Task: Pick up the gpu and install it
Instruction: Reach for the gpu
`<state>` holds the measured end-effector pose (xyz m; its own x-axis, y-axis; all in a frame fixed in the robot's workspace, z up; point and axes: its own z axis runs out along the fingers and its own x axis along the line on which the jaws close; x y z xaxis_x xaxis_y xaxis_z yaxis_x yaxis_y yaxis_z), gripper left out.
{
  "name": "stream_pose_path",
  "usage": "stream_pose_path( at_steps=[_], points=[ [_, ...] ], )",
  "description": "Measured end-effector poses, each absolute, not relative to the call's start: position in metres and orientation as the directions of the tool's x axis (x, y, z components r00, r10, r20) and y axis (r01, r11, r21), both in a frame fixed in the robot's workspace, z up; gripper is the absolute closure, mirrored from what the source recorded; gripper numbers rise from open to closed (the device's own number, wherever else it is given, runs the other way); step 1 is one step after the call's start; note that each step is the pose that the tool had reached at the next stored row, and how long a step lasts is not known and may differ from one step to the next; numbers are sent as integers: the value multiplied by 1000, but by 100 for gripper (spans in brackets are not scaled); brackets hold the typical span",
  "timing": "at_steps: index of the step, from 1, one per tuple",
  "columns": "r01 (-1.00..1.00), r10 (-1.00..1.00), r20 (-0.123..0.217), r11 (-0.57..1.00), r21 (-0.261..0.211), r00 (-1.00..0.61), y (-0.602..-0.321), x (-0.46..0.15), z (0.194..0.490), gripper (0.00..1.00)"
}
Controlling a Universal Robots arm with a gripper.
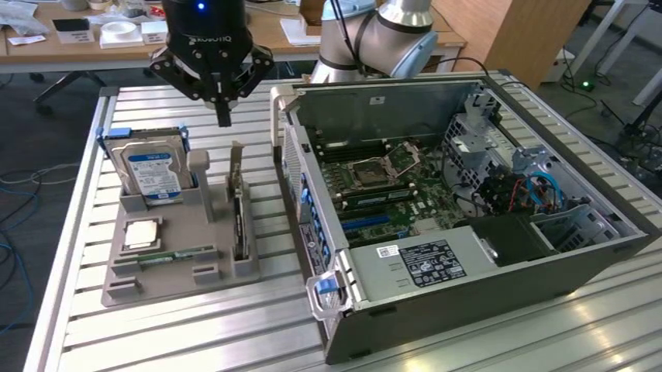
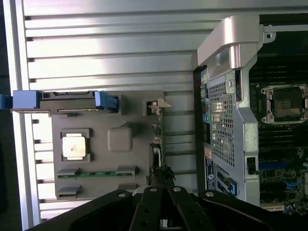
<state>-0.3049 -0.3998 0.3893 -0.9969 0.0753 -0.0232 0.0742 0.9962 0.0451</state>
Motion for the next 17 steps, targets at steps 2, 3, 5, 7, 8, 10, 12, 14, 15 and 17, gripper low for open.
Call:
stream_pose_path(
  at_steps=[2,3,5,7,8,10,12,14,15,17],
  points=[
    [74,75,-23,996,45,-997,-404,-306,389,89],
    [74,75,-23,996,45,-997,-406,-307,389,89],
    [74,75,-23,996,45,-997,-411,-308,389,89],
    [74,75,-23,996,45,-997,-416,-309,389,89],
    [74,75,-23,996,45,-997,-418,-309,389,89],
    [74,75,-23,996,45,-997,-423,-310,389,89],
    [74,75,-23,996,45,-997,-426,-312,389,89],
    [74,75,-23,996,45,-997,-430,-313,389,89],
    [74,75,-23,996,45,-997,-431,-313,389,89],
    [74,75,-23,996,45,-997,-431,-313,389,89]
  ],
)
